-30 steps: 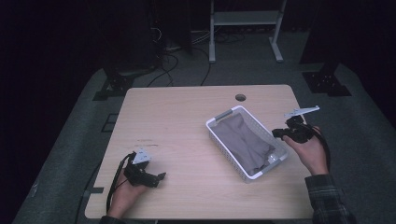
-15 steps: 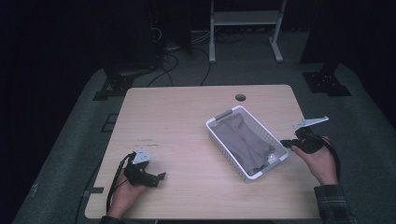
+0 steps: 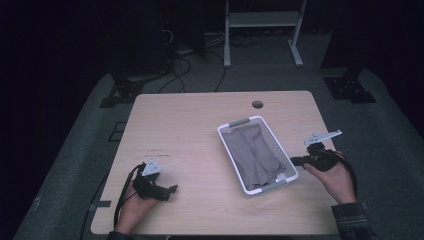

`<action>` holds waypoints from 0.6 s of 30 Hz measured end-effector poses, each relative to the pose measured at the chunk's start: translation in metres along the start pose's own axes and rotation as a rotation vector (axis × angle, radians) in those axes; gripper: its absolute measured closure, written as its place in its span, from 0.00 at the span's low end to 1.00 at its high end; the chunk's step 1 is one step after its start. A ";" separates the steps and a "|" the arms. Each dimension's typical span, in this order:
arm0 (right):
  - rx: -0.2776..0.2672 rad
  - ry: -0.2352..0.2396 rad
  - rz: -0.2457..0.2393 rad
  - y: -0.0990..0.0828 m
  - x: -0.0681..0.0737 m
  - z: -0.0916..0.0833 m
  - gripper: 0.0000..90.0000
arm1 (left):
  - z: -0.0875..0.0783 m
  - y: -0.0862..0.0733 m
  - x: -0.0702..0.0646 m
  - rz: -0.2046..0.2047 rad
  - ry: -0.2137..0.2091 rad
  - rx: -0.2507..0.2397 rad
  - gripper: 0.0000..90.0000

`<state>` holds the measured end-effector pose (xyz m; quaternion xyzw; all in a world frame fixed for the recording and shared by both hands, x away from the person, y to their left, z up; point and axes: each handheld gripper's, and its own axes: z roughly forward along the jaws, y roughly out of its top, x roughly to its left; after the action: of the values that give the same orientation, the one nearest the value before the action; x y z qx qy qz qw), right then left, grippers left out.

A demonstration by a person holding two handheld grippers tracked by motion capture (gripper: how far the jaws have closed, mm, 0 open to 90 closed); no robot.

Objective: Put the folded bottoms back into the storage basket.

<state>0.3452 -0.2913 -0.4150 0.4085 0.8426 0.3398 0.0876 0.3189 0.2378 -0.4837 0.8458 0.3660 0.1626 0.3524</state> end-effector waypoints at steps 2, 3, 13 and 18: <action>0.008 0.012 -0.017 0.001 0.005 0.003 1.00 | 0.000 0.000 0.000 0.002 -0.001 0.001 0.00; 0.015 0.018 -0.023 0.002 0.008 0.004 1.00 | 0.000 0.000 0.000 0.002 -0.002 0.001 0.00; 0.040 0.078 -0.096 0.008 0.032 0.016 1.00 | 0.000 0.000 0.000 0.004 -0.003 0.001 0.00; 0.056 0.094 -0.144 0.012 0.045 0.023 1.00 | 0.000 0.000 0.000 0.006 -0.005 0.001 0.00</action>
<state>0.3337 -0.2410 -0.4187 0.3325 0.8822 0.3277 0.0607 0.3195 0.2378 -0.4836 0.8476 0.3625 0.1613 0.3523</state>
